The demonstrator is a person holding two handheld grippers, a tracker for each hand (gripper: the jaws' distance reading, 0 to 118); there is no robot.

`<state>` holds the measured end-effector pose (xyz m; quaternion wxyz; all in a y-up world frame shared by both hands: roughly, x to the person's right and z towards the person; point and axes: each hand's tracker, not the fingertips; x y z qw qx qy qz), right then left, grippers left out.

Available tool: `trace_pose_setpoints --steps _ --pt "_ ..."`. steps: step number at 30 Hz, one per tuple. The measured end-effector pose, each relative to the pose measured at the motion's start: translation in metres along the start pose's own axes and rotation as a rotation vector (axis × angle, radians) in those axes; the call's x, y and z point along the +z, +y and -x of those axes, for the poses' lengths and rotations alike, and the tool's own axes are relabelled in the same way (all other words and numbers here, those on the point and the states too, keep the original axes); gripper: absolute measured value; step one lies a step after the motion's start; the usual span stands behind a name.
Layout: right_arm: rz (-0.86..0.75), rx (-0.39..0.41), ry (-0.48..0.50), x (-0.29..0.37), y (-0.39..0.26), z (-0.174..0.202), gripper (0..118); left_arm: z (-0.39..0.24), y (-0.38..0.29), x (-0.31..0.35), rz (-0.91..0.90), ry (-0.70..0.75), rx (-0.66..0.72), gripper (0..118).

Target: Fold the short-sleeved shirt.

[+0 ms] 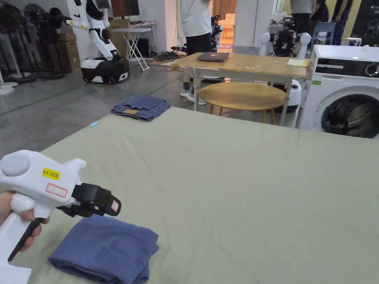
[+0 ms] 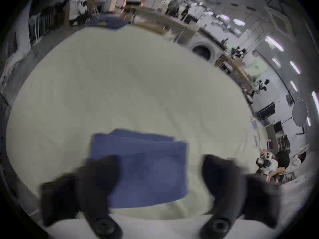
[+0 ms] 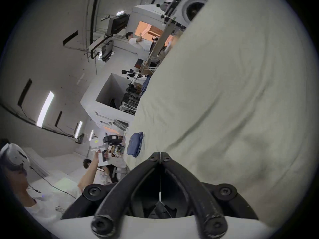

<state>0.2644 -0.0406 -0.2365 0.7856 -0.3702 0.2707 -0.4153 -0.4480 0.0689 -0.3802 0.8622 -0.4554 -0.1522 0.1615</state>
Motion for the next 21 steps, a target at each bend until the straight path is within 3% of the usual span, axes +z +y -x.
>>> trace_pose_setpoints --steps 1,3,5,7,11,13,16,21 --pt "-0.015 0.036 -0.012 0.005 0.005 0.008 0 -0.020 -0.007 -0.001 -0.046 -0.024 -0.009 4" --pt "-0.054 0.104 -0.028 0.012 0.013 0.027 0 -0.072 -0.025 -0.008 -0.134 0.009 -0.010 3" --pt "-0.130 0.212 -0.101 0.022 0.020 0.051 0 -0.132 -0.045 -0.018 -0.189 -0.045 -0.077 3" --pt "-0.200 0.363 -0.226 0.028 0.023 0.080 0 -0.183 -0.063 -0.024 -0.262 -0.011 -0.171 2" --pt "-0.510 0.735 -0.628 0.025 0.004 0.142 0 -0.287 -0.098 -0.032 -0.497 0.040 -0.259 2" --pt "-0.657 0.829 -0.693 0.023 -0.004 0.155 0 -0.331 -0.111 -0.038 -0.597 0.156 -0.343 2" --pt "-0.780 0.883 -0.732 0.025 -0.013 0.172 0 -0.374 -0.124 -0.046 -0.757 0.266 -0.425 2" --pt "-0.798 0.893 -0.761 0.033 -0.009 0.182 0 -0.396 -0.135 -0.039 -0.809 0.217 -0.404 2"
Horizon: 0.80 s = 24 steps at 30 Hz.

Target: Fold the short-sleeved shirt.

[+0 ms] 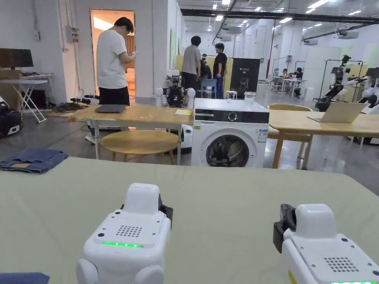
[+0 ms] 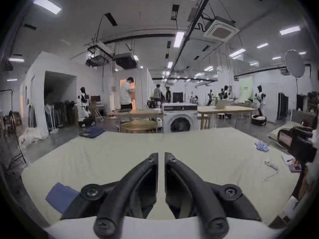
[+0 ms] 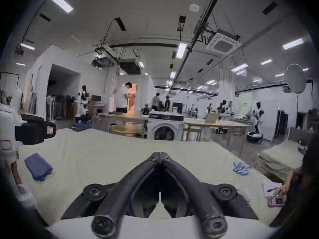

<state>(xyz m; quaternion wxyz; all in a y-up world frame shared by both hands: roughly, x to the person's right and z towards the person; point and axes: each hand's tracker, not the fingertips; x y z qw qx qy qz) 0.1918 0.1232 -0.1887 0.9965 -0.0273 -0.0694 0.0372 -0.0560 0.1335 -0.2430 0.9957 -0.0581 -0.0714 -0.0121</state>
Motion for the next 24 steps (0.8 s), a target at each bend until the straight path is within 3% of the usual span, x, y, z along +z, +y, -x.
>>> trace_pose_setpoints --steps 5,18,19,20,22,23,24 --pt "-0.023 -0.035 0.008 0.005 0.006 -0.007 0 0.002 0.009 0.005 -0.014 0.001 -0.005 2" --pt "-0.011 -0.031 0.001 0.003 0.009 -0.011 3 0.009 0.012 0.003 0.007 -0.011 0.012 2" --pt "-0.009 -0.032 0.004 0.002 0.010 -0.013 24 0.009 0.011 0.001 0.022 0.001 0.004 8" --pt "-0.001 -0.031 0.005 0.001 0.012 -0.013 53 0.008 0.011 -0.001 0.034 0.019 -0.008 30" --pt "0.013 -0.035 -0.001 -0.001 0.013 -0.014 113 0.011 0.011 -0.004 0.039 0.022 -0.004 110" --pt "-0.006 -0.039 -0.011 0.001 0.012 -0.014 117 0.012 0.010 -0.003 0.042 0.032 0.005 118" --pt "-0.027 -0.032 -0.027 0.003 0.012 -0.014 117 0.012 0.013 0.000 -0.043 0.027 -0.002 118"
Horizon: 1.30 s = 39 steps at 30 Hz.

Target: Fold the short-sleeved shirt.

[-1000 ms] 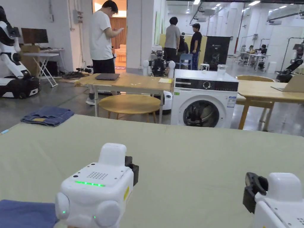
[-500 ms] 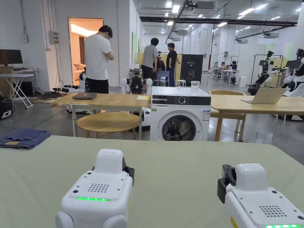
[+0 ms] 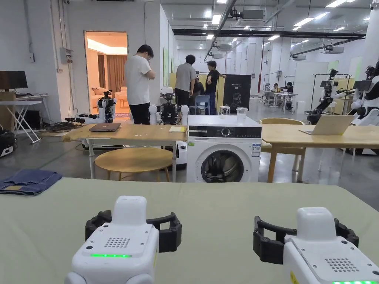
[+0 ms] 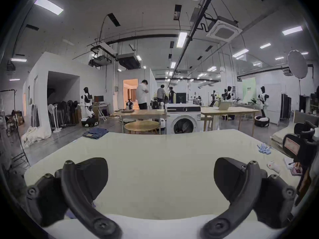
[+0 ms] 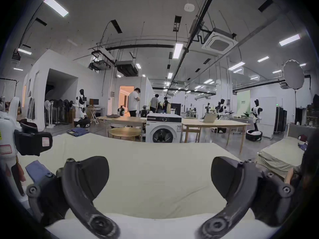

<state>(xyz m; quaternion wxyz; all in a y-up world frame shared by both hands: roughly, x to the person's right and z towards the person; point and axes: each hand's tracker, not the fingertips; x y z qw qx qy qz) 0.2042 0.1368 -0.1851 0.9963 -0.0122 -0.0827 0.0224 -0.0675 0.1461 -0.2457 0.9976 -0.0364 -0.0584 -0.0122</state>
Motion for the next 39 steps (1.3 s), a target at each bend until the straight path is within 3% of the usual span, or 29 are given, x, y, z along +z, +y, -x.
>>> trace_pose_setpoints --steps 17,21,25,31,39 --pt "0.028 -0.024 -0.020 -0.002 0.004 -0.006 117 0.006 0.000 0.005 0.041 0.022 -0.030 118" --pt "0.035 -0.022 -0.019 -0.002 0.003 -0.006 117 0.004 -0.001 0.002 0.100 -0.042 -0.061 118" --pt "0.042 -0.022 -0.011 -0.003 0.004 -0.006 117 0.009 -0.003 0.002 0.084 -0.121 0.002 118" --pt "0.051 -0.014 -0.013 -0.004 0.003 -0.006 117 0.012 0.006 -0.001 0.115 -0.118 0.040 118" --pt "0.052 -0.015 -0.013 -0.002 0.004 -0.008 117 0.003 0.016 0.000 0.163 -0.043 -0.039 118"
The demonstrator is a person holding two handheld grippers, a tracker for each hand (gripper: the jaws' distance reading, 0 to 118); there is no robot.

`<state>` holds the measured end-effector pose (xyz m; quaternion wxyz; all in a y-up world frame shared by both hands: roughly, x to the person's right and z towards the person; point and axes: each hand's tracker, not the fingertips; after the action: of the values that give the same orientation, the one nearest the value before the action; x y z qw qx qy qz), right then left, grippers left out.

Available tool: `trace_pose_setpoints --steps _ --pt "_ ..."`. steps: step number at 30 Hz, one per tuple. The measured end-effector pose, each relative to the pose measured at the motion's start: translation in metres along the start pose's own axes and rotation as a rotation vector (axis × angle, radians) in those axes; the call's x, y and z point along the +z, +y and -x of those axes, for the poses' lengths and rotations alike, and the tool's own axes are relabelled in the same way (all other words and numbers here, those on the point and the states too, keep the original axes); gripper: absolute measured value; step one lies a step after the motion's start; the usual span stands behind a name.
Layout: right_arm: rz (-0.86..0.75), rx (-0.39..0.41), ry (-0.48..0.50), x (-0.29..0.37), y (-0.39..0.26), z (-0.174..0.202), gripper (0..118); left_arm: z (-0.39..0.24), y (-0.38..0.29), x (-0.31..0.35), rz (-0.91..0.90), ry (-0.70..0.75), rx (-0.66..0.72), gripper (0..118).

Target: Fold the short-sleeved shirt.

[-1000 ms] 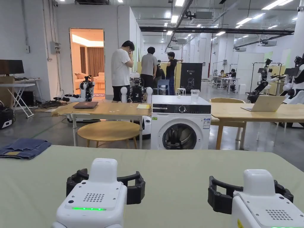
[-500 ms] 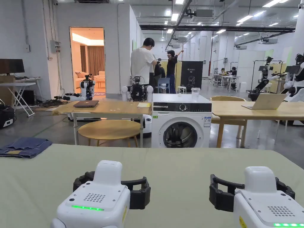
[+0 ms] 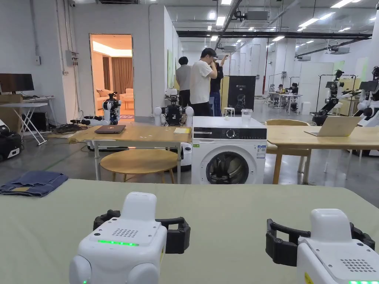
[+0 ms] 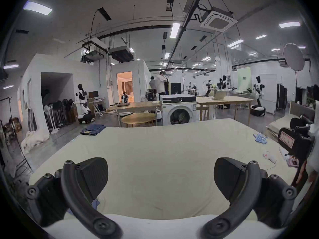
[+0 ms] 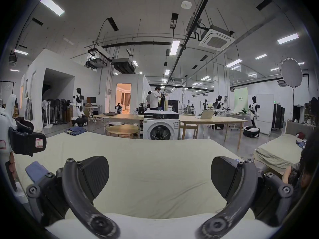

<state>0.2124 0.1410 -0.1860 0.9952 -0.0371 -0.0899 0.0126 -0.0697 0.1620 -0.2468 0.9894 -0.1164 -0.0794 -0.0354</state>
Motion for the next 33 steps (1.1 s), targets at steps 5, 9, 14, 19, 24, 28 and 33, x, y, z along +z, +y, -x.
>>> trace_pose_setpoints --steps 5,9,14,19,24,28,33 --pt "-0.003 0.004 0.001 0.002 0.002 -0.001 117 0.006 0.005 0.002 0.020 -0.038 0.044 118" --pt "-0.003 0.005 0.002 0.003 0.003 -0.002 117 0.007 0.008 0.007 -0.006 -0.045 0.050 118" --pt "-0.001 -0.008 0.002 0.004 0.002 -0.003 117 0.007 0.010 0.008 0.010 -0.028 0.030 118" --pt "0.000 -0.005 0.001 0.004 0.002 -0.003 117 0.008 0.009 0.010 -0.008 -0.037 0.034 118" --pt "-0.001 -0.003 0.001 0.005 0.003 -0.003 117 0.007 0.008 0.011 -0.018 -0.038 0.031 118" --pt "0.002 -0.004 0.006 0.005 0.003 -0.002 117 0.005 0.008 0.012 -0.020 -0.029 0.020 118" --pt "-0.001 0.000 0.012 0.006 0.004 0.001 117 0.005 0.009 0.012 -0.011 -0.030 0.032 118"
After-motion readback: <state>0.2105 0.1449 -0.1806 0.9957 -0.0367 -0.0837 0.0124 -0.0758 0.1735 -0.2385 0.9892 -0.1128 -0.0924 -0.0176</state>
